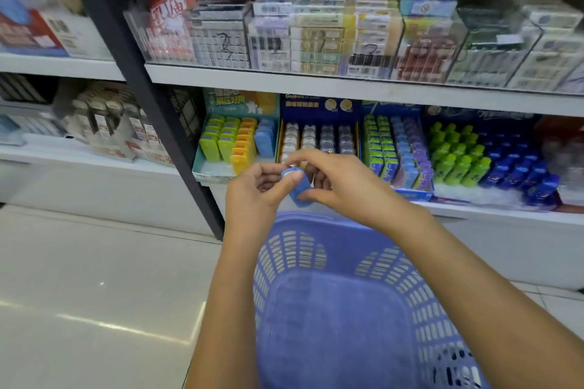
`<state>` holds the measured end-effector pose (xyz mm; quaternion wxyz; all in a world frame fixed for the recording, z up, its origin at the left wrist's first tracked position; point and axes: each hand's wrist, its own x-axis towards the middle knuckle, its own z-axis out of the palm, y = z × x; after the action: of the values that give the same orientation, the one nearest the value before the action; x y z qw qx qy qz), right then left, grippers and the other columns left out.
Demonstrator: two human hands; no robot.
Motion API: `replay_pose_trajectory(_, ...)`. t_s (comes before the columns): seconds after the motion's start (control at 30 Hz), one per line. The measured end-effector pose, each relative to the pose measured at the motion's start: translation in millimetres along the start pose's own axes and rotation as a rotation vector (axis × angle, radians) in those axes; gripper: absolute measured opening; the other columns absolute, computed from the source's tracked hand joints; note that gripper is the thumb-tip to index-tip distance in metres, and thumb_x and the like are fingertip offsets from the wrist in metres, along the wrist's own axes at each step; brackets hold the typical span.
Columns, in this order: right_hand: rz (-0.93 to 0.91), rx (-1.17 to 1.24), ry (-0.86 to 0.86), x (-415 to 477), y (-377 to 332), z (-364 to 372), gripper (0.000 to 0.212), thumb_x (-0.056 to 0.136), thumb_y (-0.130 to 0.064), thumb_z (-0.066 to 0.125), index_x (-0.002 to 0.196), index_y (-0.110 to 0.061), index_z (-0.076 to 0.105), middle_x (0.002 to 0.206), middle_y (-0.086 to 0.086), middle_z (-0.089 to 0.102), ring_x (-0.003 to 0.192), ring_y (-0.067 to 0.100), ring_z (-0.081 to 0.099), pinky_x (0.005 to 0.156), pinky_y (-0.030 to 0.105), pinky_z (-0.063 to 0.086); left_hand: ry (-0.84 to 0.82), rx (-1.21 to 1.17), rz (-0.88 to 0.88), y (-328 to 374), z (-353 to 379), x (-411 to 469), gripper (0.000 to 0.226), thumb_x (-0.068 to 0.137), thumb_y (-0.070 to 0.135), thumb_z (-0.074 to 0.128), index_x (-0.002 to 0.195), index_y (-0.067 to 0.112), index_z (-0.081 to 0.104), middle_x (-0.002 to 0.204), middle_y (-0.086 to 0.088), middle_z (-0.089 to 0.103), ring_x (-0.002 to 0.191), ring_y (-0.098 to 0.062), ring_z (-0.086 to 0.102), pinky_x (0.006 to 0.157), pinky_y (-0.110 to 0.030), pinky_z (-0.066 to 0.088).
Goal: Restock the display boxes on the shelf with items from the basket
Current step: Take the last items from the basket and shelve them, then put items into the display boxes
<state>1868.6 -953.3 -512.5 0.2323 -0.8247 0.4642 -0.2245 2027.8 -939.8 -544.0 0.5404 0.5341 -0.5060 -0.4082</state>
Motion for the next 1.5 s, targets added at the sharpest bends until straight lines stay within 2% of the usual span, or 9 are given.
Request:
replay_pose_trajectory(0.1, -0.025, -0.030, 0.058, 26.5, -3.6, 2.8, 0.034, 0.085, -0.021, 0.066, 0.116, -0.030, 0.053, 0.084, -0.004, 0.062, 0.072, 0.008, 0.058, 0.070, 0.024, 0.048, 0.041, 0.096, 0.072, -5.6, -9.1, 11.0, 0.023, 0.086, 0.033, 0.067, 0.105, 0.021, 0.067, 0.094, 0.013, 0.070, 0.085, 0.005, 0.063, 0.072, -0.009, 0.047)
replay_pose_trajectory(0.17, 0.020, 0.011, 0.156, 47.2, -0.6, 5.4, 0.030, 0.087, -0.017, 0.064, 0.115, -0.021, 0.055, 0.092, 0.002, 0.065, 0.080, 0.015, 0.061, 0.076, 0.031, 0.051, -0.005, 0.366, 0.103, -17.6, -13.9, 17.9, 0.040, 0.091, 0.035, 0.060, 0.126, 0.017, 0.057, 0.120, 0.008, 0.063, 0.109, -0.001, 0.057, 0.085, -0.013, 0.042)
replay_pose_trajectory(0.33, 0.124, -0.025, 0.220, 98.7, 10.4, 27.5, 0.027, 0.083, -0.012, 0.067, 0.109, -0.010, 0.060, 0.104, 0.010, 0.065, 0.092, 0.023, 0.061, 0.085, 0.041, 0.049, -0.220, 0.922, 0.107, -47.3, -11.4, 22.6, 0.061, 0.094, 0.030, 0.054, 0.146, 0.008, 0.031, 0.154, -0.006, 0.028, 0.145, -0.021, 0.011, 0.115, -0.027, 0.010)
replay_pose_trajectory(0.63, 0.140, -0.316, 0.104, 128.2, 20.2, 51.5, 0.022, 0.088, -0.018, 0.061, 0.108, -0.008, 0.059, 0.107, 0.013, 0.064, 0.098, 0.029, 0.059, 0.077, 0.033, 0.045, -0.200, 0.924, 0.154, -55.0, -8.7, 29.4, 0.062, 0.093, 0.030, 0.054, 0.146, 0.010, 0.030, 0.151, -0.005, 0.031, 0.145, -0.020, 0.008, 0.117, -0.027, 0.010)
replay_pose_trajectory(0.83, 0.083, -0.589, 0.022, 136.6, 11.3, 50.0, 0.015, 0.092, -0.014, 0.053, 0.101, -0.005, 0.061, 0.100, 0.016, 0.061, 0.093, 0.033, 0.058, 0.064, 0.029, 0.032, -0.127, 0.803, 0.202, -51.7, -13.4, 31.4, 0.044, 0.094, 0.023, 0.053, 0.136, 0.009, 0.047, 0.140, -0.004, 0.046, 0.137, -0.018, 0.026, 0.106, -0.018, 0.018)
replay_pose_trajectory(1.03, 0.117, -0.506, -0.082, 148.8, 9.6, 38.3, 0.025, 0.086, -0.013, 0.061, 0.104, 0.004, 0.064, 0.109, 0.024, 0.064, 0.101, 0.036, 0.060, 0.082, 0.039, 0.052, -0.123, 0.800, 0.212, -51.6, -16.7, 32.1, 0.040, 0.094, 0.020, 0.054, 0.131, 0.007, 0.053, 0.135, -0.006, 0.051, 0.133, -0.019, 0.033, 0.103, -0.017, 0.020)
replay_pose_trajectory(1.17, 0.095, -0.579, -0.123, 150.7, 13.3, 34.5, 0.024, 0.090, -0.020, 0.058, 0.099, 0.001, 0.066, 0.103, 0.020, 0.063, 0.096, 0.033, 0.060, 0.078, 0.034, 0.049, -0.124, 0.817, 0.198, -51.7, -15.5, 31.8, 0.042, 0.093, 0.022, 0.054, 0.132, 0.007, 0.052, 0.137, -0.005, 0.050, 0.134, -0.020, 0.032, 0.102, -0.018, 0.022)
replay_pose_trajectory(1.3, 0.012, -0.678, -0.104, 141.1, 17.5, 44.8, 0.031, 0.098, -0.016, 0.044, 0.126, -0.006, 0.053, 0.120, 0.014, 0.052, 0.109, 0.031, 0.052, 0.087, 0.035, 0.047, -0.131, 0.829, 0.191, -52.0, -13.3, 33.0, 0.043, 0.094, 0.023, 0.054, 0.134, 0.007, 0.050, 0.138, -0.005, 0.049, 0.136, -0.019, 0.029, 0.103, -0.018, 0.020)
replay_pose_trajectory(1.5, 0.060, -0.665, -0.054, 144.1, 20.4, 50.0, 0.029, 0.093, -0.012, 0.050, 0.121, -0.007, 0.053, 0.120, 0.013, 0.055, 0.104, 0.028, 0.054, 0.079, 0.034, 0.044, -0.147, 0.834, 0.172, -52.9, -10.4, 33.9, 0.046, 0.095, 0.025, 0.053, 0.137, 0.008, 0.047, 0.140, -0.004, 0.047, 0.138, -0.018, 0.025, 0.106, -0.021, 0.021)
